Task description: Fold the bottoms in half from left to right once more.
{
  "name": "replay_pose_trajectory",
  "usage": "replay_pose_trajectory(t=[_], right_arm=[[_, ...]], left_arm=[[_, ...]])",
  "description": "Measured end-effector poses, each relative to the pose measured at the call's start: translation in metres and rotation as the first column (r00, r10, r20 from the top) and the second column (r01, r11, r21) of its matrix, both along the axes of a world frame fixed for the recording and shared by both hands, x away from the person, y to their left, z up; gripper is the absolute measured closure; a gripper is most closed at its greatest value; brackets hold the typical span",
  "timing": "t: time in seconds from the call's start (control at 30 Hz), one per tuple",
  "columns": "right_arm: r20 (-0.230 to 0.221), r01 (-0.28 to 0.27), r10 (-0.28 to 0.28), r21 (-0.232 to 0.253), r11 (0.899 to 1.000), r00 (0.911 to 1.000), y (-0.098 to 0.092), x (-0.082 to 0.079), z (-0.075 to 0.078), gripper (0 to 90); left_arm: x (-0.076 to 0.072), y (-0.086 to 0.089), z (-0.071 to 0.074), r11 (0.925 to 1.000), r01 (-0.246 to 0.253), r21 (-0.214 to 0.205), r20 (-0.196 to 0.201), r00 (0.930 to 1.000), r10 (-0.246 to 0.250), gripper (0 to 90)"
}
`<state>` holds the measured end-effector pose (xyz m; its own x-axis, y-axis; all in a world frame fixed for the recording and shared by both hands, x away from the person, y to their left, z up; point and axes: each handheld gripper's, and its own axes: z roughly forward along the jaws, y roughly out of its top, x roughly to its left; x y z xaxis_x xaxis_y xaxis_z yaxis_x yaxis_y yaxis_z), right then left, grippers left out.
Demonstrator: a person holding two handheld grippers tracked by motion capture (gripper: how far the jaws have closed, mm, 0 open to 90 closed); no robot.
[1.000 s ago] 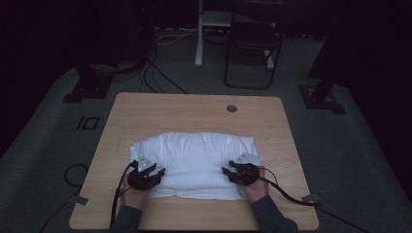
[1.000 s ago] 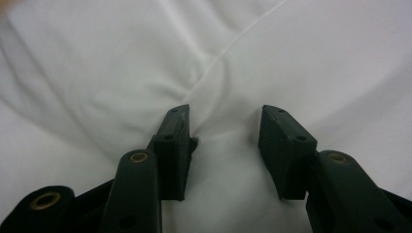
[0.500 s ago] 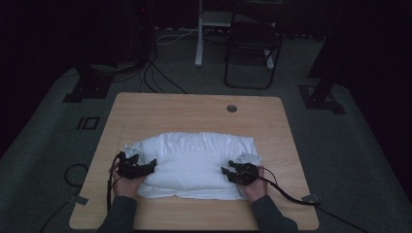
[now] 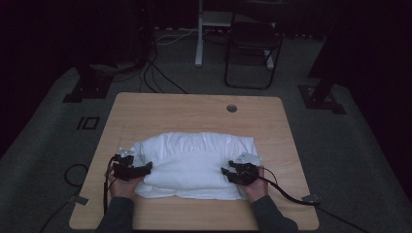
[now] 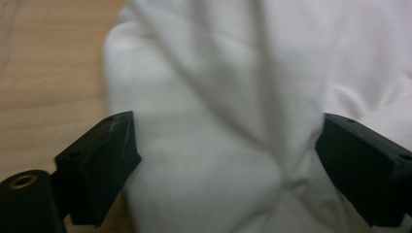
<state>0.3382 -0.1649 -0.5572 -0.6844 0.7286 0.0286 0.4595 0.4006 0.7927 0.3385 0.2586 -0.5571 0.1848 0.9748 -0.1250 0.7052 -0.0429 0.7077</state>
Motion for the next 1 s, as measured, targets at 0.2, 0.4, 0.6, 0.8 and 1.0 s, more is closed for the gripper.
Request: replay_pose_trajectory(t=[0.2, 0.4, 0.6, 0.8, 1.0], right_arm=[[0.005, -0.001, 0.001, -0.002, 1.0, 1.0, 0.0002, -0.0005, -0.0001, 52.6], [0.008, -0.002, 0.002, -0.002, 1.0, 1.0, 0.0003, -0.0011, -0.0003, 52.5], [0.005, -0.002, 0.002, -0.001, 1.0, 1.0, 0.0003, -0.0005, -0.0004, 52.4], [0.007, -0.004, 0.004, -0.001, 1.0, 1.0, 0.0004, -0.0007, -0.0007, 52.2], [0.007, -0.005, 0.005, -0.002, 1.0, 1.0, 0.0005, -0.0006, -0.0012, 52.1]], left_arm=[[-0.0018, 0.0009, -0.0009, 0.999, -0.011, 0.043, -0.017, 0.9998, 0.012, 3.1], [-0.0045, -0.0014, -0.0016, 0.9965, -0.014, 0.083, -0.016, 0.9998, 0.015, 5.1], [-0.0087, -0.007, 0.0017, 0.9974, 0.046, 0.056, 0.013, 0.9988, -0.047, 33.0], [-0.0103, -0.0035, -0.0004, 0.9991, 0.027, 0.033, 0.044, 0.9986, -0.029, 71.5], [-0.0097, 0.0027, -0.0014, 0.999, 0.031, -0.031, 0.034, 0.999, -0.03, 82.5]])
